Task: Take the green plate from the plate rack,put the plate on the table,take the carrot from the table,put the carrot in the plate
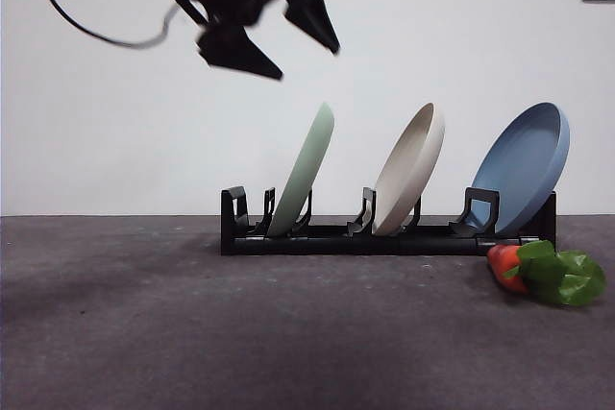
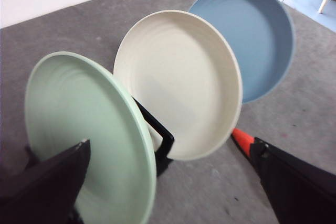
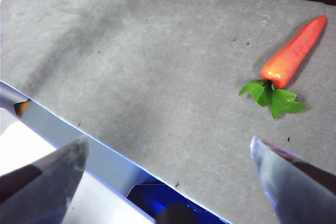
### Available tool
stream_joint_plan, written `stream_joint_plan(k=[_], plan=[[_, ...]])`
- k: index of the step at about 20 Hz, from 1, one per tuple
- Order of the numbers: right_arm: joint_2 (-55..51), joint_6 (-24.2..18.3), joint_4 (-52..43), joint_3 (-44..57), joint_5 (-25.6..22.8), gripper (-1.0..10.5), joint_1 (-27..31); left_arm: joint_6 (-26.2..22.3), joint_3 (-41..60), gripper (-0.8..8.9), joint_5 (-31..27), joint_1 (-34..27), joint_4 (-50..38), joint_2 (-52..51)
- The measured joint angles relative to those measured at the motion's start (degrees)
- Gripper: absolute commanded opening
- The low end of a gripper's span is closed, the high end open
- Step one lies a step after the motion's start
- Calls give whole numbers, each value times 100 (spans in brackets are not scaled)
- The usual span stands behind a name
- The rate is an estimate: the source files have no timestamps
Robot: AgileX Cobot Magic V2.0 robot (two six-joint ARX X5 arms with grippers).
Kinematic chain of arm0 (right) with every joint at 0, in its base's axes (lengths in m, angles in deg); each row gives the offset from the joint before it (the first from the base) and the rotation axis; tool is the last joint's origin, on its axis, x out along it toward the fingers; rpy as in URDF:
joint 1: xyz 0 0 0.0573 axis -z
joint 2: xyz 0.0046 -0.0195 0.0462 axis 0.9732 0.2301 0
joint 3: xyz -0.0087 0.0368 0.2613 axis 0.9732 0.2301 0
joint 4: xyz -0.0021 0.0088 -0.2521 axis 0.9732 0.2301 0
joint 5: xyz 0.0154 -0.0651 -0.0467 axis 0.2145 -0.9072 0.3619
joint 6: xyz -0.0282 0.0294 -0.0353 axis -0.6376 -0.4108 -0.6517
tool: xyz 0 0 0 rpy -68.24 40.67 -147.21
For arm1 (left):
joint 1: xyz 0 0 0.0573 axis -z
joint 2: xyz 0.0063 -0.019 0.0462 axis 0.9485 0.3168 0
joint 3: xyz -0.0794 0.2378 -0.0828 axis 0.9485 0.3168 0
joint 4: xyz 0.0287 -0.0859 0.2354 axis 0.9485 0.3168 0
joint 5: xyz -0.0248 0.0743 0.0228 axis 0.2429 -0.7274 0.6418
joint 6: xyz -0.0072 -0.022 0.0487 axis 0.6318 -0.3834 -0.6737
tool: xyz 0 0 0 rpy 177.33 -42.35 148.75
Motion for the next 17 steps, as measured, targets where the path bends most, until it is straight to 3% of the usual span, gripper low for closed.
stream_joint_plan(k=[6,9,12,17], plan=[[20,52,2,0,-170,630,0,-42,-42,539,-315,63,-411,837],[20,63,2,0,-280,629,0,-46,-42,393,-369,96,-472,944],[24,63,2,0,-280,629,0,-46,-42,95,-354,114,-481,973],[26,63,2,0,-280,629,0,-46,-42,-8,-293,114,-474,975]])
